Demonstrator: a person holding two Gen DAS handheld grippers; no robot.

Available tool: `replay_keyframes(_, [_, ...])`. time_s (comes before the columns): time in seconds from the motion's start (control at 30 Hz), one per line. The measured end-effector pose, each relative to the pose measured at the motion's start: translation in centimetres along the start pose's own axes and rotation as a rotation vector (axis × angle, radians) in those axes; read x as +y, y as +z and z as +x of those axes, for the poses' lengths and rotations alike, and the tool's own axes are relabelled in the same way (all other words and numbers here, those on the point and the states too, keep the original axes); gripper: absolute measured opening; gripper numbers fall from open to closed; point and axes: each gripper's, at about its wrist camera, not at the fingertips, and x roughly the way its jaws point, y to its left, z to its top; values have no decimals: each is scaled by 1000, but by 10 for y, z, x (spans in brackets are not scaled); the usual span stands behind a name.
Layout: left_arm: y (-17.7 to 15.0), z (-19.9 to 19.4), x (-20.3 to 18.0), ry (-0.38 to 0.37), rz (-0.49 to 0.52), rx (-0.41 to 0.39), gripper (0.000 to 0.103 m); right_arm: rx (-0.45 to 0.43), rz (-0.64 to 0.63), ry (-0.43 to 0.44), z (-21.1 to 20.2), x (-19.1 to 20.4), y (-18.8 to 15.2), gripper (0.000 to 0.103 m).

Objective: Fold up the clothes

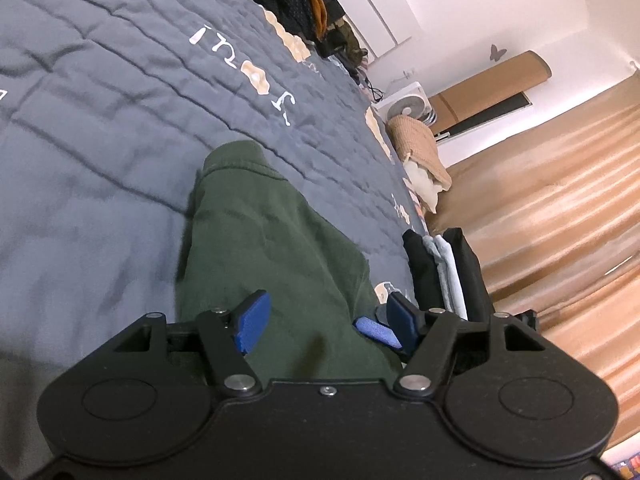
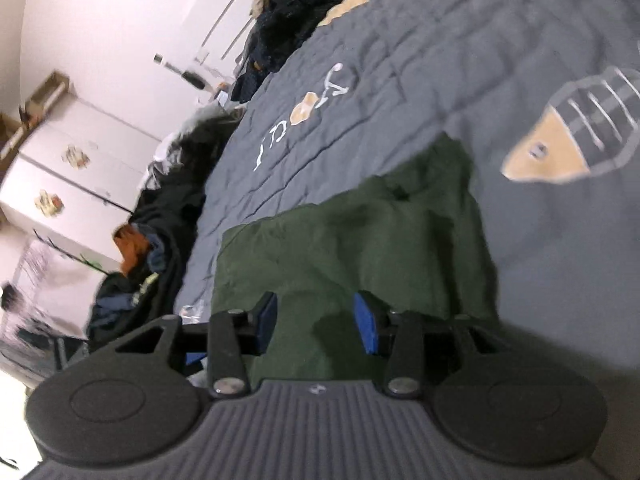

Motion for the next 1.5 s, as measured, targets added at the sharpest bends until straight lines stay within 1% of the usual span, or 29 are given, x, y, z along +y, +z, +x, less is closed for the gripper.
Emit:
replay_keyframes(0.07, [-3,-4,-1,0,-2,-2,64,-7,27,16,-12,-4,-5,42])
replay_keyframes(0.13, [-7,-9,-4,-3,-4,-9,64,-17,30,14,-25,-5,-12,42])
replay_keyframes(0.2, [-11,-15,-8,-13,-5,-20,64,-44,42,14,-38,-2,-17,43])
replay_keyframes(0.23, [-13,-18,-11,-17,-4,-24,64,-58,46,29,-44,2,-17,43])
replay_keyframes(0.3, [-17,-23,-16,-30,-1,-34,64,-65,36,88,-52,12,-20,43])
replay_keyframes(0.4, [-22,-27,-24,-41,6,-40,64,-35,37,146,-52,17,-28,44])
replay_keyframes(0.47, [-25,-30,-27,-43,7,-42,64,19,56,99,-41,9,-37,44])
replay_keyframes(0.53, [-31,-34,-27,-44,-5,-45,64,56,83,74,-35,-3,-45,43])
replay_keyframes(0.57, [-35,-37,-28,-39,-6,-42,64,75,97,61,-32,-9,-49,40])
replay_keyframes(0.6, [-40,-41,-28,-33,-5,-38,64,89,106,53,-31,-13,-52,40])
replay_keyframes(0.67, [-47,-48,-30,-22,3,-32,64,102,100,49,-38,-14,-56,40])
replay_keyframes(0.77, [-53,-58,-35,-30,14,-35,64,120,88,36,-51,-15,-65,40])
replay_keyframes(0.93, [-61,-68,-34,-24,2,-43,65,118,117,49,-76,-26,-81,40])
replay_keyframes(1.03, [-68,-74,-35,-17,-6,-40,65,132,129,49,-85,-25,-90,40])
replay_keyframes(1.17, [-80,-80,-40,-18,2,-33,65,150,109,21,-95,-18,-100,40])
replay_keyframes(1.23, [-85,-82,-43,-18,8,-27,65,128,110,18,-105,-14,-103,40])
replay_keyframes(1.3, [-92,-83,-47,-16,19,-14,67,90,109,55,-115,-7,-106,41])
replay_keyframes(1.33, [-95,-82,-49,-12,30,-7,68,76,106,87,-118,-1,-109,41])
replay_keyframes(1.37, [-99,-80,-50,-8,35,3,68,67,100,109,-119,4,-112,41])
replay_keyframes(1.43, [-106,-76,-51,-2,42,24,68,75,78,108,-114,14,-118,44])
replay_keyframes(1.47, [-110,-73,-52,1,45,34,68,81,77,97,-111,17,-121,44])
replay_keyframes(1.5, [-114,-71,-52,5,48,44,68,96,97,62,-106,13,-122,44])
